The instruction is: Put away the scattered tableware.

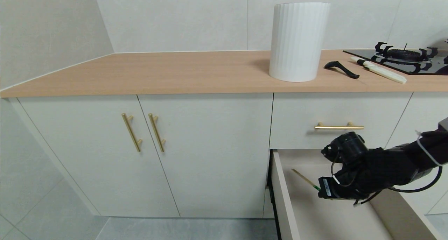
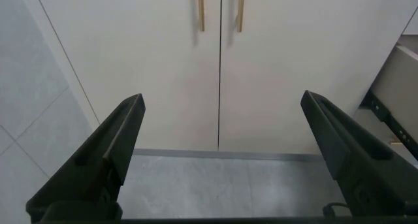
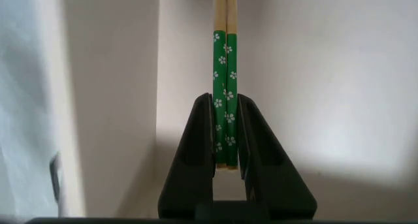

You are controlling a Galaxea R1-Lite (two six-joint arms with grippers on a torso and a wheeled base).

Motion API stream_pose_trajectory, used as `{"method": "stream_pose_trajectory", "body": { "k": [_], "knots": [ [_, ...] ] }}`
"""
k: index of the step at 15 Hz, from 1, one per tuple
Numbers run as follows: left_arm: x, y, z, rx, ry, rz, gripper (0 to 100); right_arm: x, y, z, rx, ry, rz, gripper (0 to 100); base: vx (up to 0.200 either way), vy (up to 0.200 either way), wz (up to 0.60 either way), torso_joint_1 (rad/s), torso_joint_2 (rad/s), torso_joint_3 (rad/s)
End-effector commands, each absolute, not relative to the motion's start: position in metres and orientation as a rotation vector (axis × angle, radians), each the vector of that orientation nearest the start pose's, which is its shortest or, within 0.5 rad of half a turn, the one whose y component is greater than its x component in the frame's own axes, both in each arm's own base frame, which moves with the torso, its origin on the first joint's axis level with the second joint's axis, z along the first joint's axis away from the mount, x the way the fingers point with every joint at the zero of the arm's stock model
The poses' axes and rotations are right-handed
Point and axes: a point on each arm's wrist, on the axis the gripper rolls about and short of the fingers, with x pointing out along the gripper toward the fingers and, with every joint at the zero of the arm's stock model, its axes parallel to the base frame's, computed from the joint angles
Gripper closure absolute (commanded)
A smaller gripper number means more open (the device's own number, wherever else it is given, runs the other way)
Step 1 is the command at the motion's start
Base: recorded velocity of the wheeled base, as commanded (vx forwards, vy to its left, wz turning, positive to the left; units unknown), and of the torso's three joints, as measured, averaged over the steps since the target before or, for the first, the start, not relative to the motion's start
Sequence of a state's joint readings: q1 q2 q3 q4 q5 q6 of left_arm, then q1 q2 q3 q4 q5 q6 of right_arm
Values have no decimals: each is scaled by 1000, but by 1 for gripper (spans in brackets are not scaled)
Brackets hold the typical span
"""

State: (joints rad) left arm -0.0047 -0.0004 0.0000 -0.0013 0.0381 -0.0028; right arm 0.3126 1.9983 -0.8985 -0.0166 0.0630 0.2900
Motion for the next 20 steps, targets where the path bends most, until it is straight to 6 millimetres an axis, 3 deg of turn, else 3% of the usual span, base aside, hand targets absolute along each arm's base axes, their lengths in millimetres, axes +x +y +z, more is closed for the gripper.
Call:
{"method": "stream_pose_trajectory", "body": {
  "k": [1, 6, 13, 14, 20],
  "knots": [
    [-23, 1, 76, -3, -2, 32, 0, 306, 102, 26, 107, 1204, 159, 100, 0, 0, 0, 0, 0, 0],
    [-23, 1, 76, -3, -2, 34, 0, 317, 110, -25, 26, 1223, 85, 100, 0, 0, 0, 0, 0, 0],
    [-23, 1, 76, -3, -2, 34, 0, 319, 112, -27, 26, 1195, 84, 100, 0, 0, 0, 0, 0, 0],
    [-23, 1, 76, -3, -2, 34, 0, 319, 112, -27, 26, 1194, 85, 0, 0, 0, 0, 0, 0, 0],
    [-23, 1, 76, -3, -2, 34, 0, 317, 112, -23, 28, 1186, 86, 0, 0, 0, 0, 0, 0, 0]
  ]
}}
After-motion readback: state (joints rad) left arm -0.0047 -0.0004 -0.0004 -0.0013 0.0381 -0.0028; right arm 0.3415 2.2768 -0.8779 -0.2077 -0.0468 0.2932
